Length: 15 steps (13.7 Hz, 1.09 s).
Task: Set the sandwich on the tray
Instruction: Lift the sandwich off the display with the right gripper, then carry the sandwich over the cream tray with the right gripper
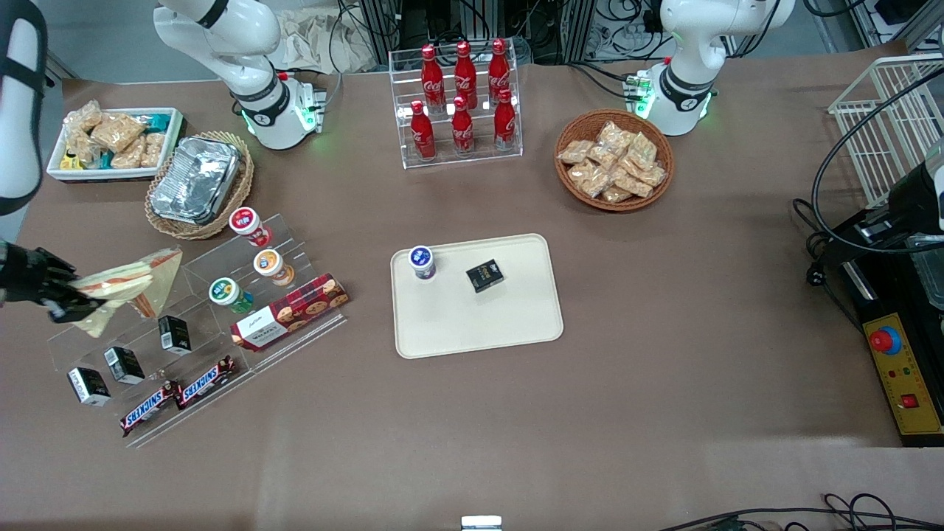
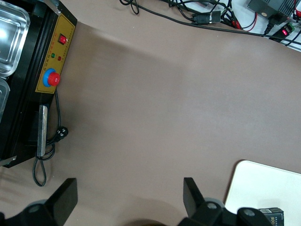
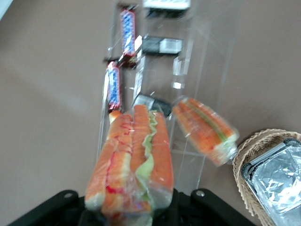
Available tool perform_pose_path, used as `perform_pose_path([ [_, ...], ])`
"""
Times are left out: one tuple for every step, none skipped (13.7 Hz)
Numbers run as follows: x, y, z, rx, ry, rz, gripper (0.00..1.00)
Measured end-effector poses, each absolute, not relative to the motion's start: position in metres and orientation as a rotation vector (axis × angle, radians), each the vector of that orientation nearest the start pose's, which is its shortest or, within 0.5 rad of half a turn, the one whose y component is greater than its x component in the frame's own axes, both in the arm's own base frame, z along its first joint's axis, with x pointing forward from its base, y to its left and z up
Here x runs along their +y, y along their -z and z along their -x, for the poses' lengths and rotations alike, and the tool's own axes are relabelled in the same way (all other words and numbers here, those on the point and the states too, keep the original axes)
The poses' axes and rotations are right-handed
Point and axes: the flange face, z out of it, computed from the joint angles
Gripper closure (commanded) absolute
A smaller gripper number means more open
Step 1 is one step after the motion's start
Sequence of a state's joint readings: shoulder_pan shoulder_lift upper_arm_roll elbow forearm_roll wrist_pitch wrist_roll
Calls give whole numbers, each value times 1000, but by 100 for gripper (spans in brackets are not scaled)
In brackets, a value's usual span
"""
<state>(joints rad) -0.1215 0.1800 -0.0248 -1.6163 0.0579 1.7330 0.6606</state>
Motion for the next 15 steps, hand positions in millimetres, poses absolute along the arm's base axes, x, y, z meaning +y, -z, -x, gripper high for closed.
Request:
perform_pose_path([
  [-63,-513,-608,1139,-117,2886,100],
  [-43,-515,-609,1064,-118,2910,100],
  [-22,-517,-609,989,-124,2921,100],
  [-1,-520,-609,915,-132,2921,100],
  [22,-524,-608,841,-133,2930,100],
  [51,-529,-607,763,-126,2944,100],
  [84,-532,-604,679,-121,2962,100],
  [117,-534,-599,592,-121,2981,100],
  [150,-533,-592,503,-127,2999,100],
  [182,-530,-584,419,-138,3015,100],
  [210,-525,-576,344,-152,3029,100],
  [236,-518,-569,273,-161,3040,100],
  [263,-511,-563,203,-147,3043,100],
  [290,-503,-558,137,-124,3041,100],
  [315,-495,-552,79,-100,3037,100],
])
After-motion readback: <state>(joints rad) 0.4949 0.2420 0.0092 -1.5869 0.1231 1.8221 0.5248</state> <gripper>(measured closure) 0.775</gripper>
